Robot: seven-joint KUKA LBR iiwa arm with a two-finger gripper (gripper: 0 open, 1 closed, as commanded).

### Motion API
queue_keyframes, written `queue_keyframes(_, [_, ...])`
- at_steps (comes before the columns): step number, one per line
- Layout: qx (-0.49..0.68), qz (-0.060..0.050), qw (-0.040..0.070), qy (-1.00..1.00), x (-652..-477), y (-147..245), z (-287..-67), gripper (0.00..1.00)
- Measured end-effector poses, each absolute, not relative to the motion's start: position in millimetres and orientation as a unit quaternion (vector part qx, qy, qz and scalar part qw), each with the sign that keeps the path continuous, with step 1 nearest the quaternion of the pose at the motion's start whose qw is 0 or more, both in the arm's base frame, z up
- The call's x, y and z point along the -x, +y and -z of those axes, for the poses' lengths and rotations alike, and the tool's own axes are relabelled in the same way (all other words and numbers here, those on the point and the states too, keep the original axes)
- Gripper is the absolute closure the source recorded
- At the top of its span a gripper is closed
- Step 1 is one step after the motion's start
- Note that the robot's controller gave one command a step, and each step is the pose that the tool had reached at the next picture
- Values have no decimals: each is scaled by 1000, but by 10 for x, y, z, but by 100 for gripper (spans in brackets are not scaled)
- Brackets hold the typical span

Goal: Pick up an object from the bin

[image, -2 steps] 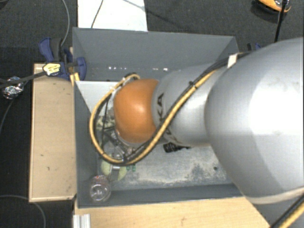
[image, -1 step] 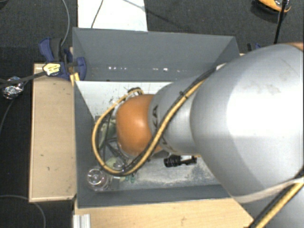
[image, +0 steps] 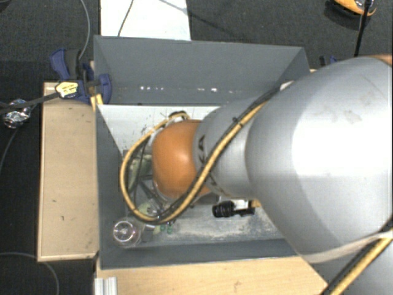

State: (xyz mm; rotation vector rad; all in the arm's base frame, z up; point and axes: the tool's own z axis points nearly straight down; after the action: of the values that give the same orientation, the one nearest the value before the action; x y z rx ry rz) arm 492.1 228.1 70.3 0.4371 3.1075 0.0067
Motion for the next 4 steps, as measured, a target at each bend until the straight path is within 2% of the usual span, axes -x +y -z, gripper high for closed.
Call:
queue_keyframes(1, [-126,-1,1,992,-4908,2285,-693,0])
queue_keyframes(2, [-411,-3,2,912,-4940,2438,-699,100])
queue_keyframes(4, [-411,-4,2,912,-4942,2444,-706,100])
